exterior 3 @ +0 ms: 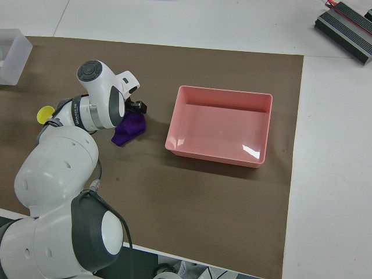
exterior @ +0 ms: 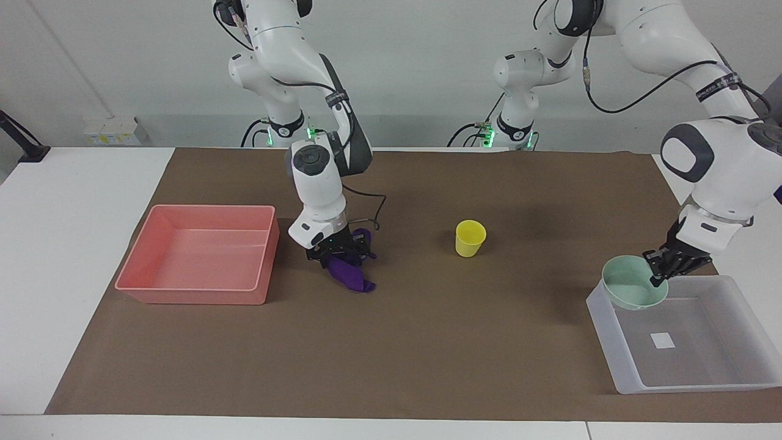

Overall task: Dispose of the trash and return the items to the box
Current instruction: 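Lift the bowl into the white box while the right gripper reaches the cloth, then grasp the purple cloth with the right gripper, then carry the cloth into the pink bin while the left gripper releases the bowl, then reach the left gripper to the yellow cup and grasp its rim, then lift the cup toward the white box while the right gripper withdraws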

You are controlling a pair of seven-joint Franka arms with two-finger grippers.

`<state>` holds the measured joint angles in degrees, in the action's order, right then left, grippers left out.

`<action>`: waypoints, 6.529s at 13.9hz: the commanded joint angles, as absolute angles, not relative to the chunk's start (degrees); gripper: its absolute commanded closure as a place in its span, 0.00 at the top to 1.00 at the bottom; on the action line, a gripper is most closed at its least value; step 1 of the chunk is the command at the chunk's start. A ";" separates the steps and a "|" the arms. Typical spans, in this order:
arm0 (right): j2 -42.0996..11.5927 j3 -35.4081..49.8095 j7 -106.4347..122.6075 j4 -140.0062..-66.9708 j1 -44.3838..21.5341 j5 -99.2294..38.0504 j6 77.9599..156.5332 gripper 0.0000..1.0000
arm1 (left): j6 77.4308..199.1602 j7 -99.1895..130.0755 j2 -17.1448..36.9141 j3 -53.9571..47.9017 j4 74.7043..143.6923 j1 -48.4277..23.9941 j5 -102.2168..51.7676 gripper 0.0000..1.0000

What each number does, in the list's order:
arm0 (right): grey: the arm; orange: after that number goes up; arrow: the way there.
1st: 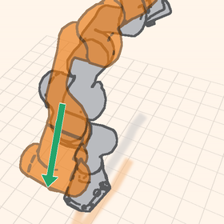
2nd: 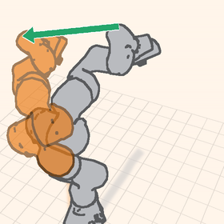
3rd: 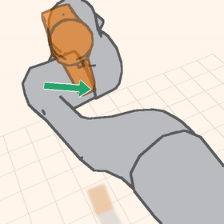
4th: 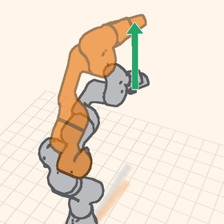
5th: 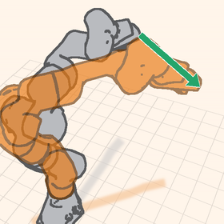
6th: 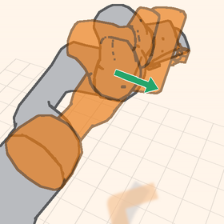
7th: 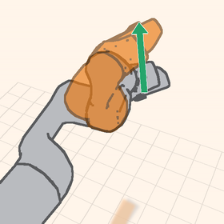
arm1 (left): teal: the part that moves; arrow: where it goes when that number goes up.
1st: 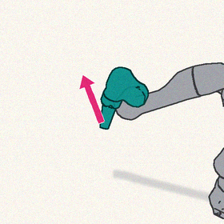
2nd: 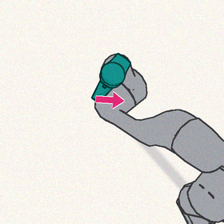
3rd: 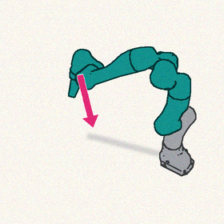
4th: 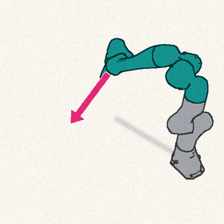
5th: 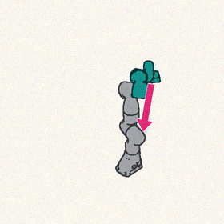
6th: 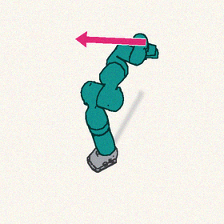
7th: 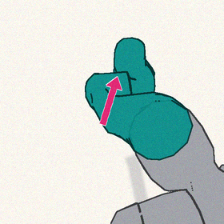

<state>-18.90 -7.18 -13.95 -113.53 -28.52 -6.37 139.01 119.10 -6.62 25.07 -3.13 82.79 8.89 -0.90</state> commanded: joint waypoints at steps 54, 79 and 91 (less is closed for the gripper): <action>-10.63 -8.17 14.15 -121.73 2.37 -3.08 135.53 0.51 | 133.24 4.31 2.99 -3.78 121.72 -14.67 1.41 1.00; 3.50 -7.21 0.44 -91.49 -2.11 -0.18 88.69 1.00 | 138.08 15.40 2.98 -3.60 118.58 -11.79 1.41 0.00; 5.98 -6.15 1.76 -94.93 -2.64 3.52 89.64 1.00 | 133.69 1.06 15.02 -3.87 96.08 5.79 0.18 0.00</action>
<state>5.37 -6.94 1.50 -94.72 -2.36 1.90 88.69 136.76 2.65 11.93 -3.11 101.72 4.10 0.42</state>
